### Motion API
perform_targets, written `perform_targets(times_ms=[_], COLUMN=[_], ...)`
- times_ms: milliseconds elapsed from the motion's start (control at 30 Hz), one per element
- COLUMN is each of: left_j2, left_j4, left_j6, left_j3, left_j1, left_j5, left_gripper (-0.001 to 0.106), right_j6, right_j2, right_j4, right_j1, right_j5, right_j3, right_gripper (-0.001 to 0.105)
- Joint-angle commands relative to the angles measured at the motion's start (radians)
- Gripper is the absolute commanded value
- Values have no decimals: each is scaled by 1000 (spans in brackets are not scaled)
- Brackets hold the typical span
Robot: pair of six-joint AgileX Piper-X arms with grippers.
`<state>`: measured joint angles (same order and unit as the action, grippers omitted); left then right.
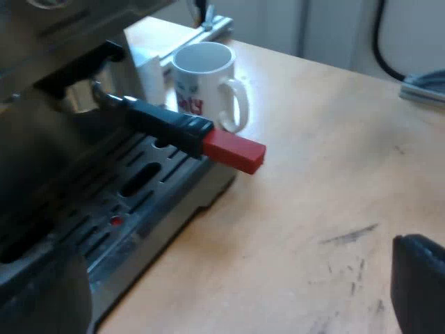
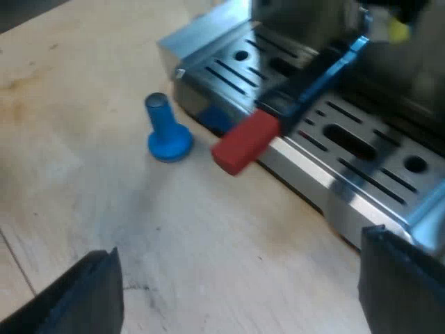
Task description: Grind coffee beans and then tamp
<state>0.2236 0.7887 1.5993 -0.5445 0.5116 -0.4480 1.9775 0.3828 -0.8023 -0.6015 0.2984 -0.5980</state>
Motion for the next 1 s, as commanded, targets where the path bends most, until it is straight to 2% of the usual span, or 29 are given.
perform_targets(times_ms=[33, 167, 233, 333, 400, 500, 633, 700, 733, 767, 833, 933, 1000], left_j2=[34, 80, 95, 131, 151, 163, 162, 162, 162, 162, 162, 162, 162], left_j4=[-33, -44, -49, -54, -54, -82, -145, -157, -162, -165, -165, -165, -165], left_j6=[-11, -11, -11, -11, -11, -11, -11, -11, -11, -14, -42, -58, -58], left_j3=[1, 1, 1, 1, 2, 14, 50, 71, 81, 87, 101, 109, 109], left_j1=[3, 3, 3, 3, 3, 3, 19, 39, 50, 57, 74, 79, 79], left_j5=[-36, -37, -37, -43, -43, -51, -119, -122, -122, -122, -122, -122, -122], left_gripper=[88, 88, 88, 88, 88, 88, 88, 88, 88, 88, 88, 88, 88], right_j6=[-24, -69, -72, -73, -102, -187, -295, -347, -396, -404, -494, -580, -614], right_j2=[41, 106, 127, 182, 212, 254, 308, 332, 348, 350, 379, 410, 427], right_j4=[70, 123, 134, 145, 145, 147, 148, 148, 148, 148, 148, 148, 152], right_j1=[-74, -206, -247, -370, -439, -522, -620, -662, -688, -688, -726, -762, -784], right_j5=[-60, -195, -229, -337, -413, -522, -635, -679, -705, -710, -755, -819, -852], right_j3=[-5, -5, -5, -5, -5, -5, -5, -5, -5, -5, -5, -5, -5], right_gripper=[71, 71, 71, 71, 71, 71, 71, 71, 71, 71, 71, 71, 71])
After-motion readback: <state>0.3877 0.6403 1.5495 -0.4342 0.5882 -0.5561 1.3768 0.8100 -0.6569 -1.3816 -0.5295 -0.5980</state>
